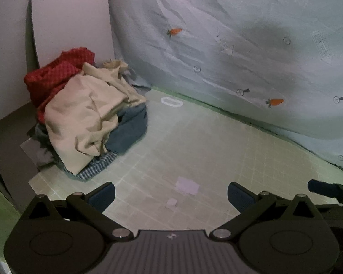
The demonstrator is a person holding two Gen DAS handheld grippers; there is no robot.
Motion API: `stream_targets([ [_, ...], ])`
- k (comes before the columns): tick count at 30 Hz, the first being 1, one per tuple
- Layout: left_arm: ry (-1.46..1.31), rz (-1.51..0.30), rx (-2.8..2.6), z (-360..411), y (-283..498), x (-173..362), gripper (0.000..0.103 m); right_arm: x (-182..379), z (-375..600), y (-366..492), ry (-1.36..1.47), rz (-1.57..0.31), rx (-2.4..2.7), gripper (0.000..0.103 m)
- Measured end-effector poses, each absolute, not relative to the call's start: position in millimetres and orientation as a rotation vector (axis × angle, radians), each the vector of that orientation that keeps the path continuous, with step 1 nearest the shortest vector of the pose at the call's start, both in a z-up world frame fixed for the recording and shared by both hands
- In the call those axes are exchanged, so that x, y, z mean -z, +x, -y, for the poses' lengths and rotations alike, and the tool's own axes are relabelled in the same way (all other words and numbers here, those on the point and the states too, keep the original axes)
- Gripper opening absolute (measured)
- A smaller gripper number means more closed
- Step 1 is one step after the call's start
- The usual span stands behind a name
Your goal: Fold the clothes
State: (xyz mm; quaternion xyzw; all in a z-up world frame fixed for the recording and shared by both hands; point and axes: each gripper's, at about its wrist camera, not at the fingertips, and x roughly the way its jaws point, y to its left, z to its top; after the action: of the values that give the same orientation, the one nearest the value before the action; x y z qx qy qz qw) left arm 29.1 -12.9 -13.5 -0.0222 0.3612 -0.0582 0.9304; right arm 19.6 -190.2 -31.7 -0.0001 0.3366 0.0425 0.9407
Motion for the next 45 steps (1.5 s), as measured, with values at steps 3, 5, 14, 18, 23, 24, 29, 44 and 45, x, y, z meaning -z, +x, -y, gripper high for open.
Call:
stream_targets([
  [3,-0.037,-0.768,0.096,13.4,41.7,16.2,0.103,33.4,193.6,33.2,-0.003,-0.693,-0.078,0.103],
  [5,-0.04,-0.787,0.075,11.8,52.7,18.1,0.103,35.8,194.6,46.4,-0.013,-0.703,-0.07,0.103],
  [14,-0.115,-0.871,-0.008,-11.9,137.6,30.8,0.103,45.3,189.9,132.3,-0.105,-0.708,-0.064,0.103],
  [18,-0.145,-0.892,-0.045,-33.9,188.0,39.3,0.103,53.5,172.9,186.7,-0.128,-0.718,-0.099,0.103],
  [23,-0.179,-0.876,-0.185,-81.7,248.4,49.3,0.103,68.7,132.9,268.6,-0.128,-0.699,-0.141,0.103],
  [24,-0.177,-0.868,-0.23,-94.6,260.3,51.0,0.102,71.0,124.8,281.4,-0.124,-0.691,-0.162,0.103],
  [29,-0.217,-0.841,-0.4,-151.6,302.4,61.4,0.101,87.7,66.0,355.4,-0.161,-0.622,-0.295,0.093],
  [44,-0.337,-0.906,-0.461,-200.2,341.3,107.1,0.08,133.1,-51.7,464.3,-0.178,-0.664,-0.537,0.049],
  [45,-0.333,-0.908,-0.46,-198.6,340.6,107.7,0.08,137.6,-54.5,467.6,-0.197,-0.685,-0.544,0.052],
])
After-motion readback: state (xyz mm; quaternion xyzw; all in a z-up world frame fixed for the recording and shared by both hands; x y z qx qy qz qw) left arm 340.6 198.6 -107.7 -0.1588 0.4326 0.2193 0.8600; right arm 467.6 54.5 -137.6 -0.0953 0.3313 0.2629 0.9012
